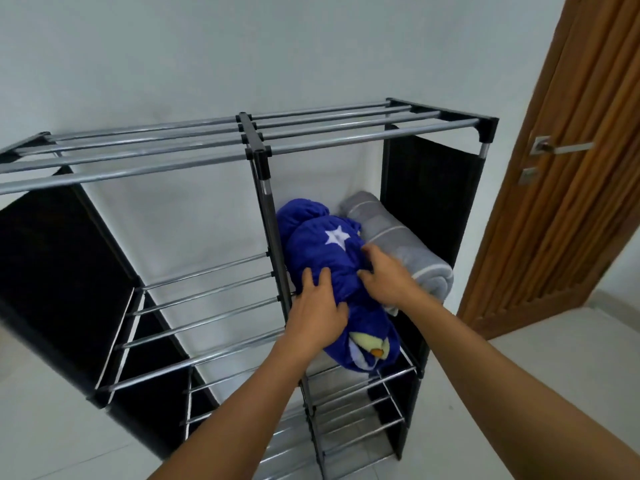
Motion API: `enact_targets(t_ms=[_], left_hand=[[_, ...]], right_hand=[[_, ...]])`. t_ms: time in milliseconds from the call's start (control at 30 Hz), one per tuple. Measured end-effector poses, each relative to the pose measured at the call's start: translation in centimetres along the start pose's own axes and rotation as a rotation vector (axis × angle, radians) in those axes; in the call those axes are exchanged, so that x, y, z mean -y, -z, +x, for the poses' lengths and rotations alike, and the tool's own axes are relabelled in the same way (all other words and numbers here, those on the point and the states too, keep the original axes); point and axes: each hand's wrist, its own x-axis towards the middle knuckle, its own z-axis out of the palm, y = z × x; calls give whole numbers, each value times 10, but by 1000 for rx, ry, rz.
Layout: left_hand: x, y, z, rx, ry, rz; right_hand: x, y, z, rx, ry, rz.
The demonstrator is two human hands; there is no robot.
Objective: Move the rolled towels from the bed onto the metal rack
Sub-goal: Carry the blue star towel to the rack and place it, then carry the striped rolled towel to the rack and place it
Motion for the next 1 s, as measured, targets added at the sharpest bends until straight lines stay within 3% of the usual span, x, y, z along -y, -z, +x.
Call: enact_targets(t_ms=[167,267,333,500,633,800,1000], left_hand=[[-37,7,-34,-115,-87,4],[-78,-8,-66,-155,-333,-172],[-109,-31,-94,-84,-511,-272],[-175,-103,-216,386,-824,-322],[-208,-161,-348,784,-1133,-224],[-235,-209,-534,1156,-1447,-137],[-243,-231,-726,1506,-1723,13]], right_hand=[[-34,50,-68,-81,8,-61],[-63,89,-137,-218,-137,-80],[-84,105,-197,-290,-256,-114],[-131,104,-415,-558,-615,6],[-132,48,-629,-926,-985,238],[-77,-36,-851,-1495,-1335,515],[12,-114,-991,-2014,-1533,600]])
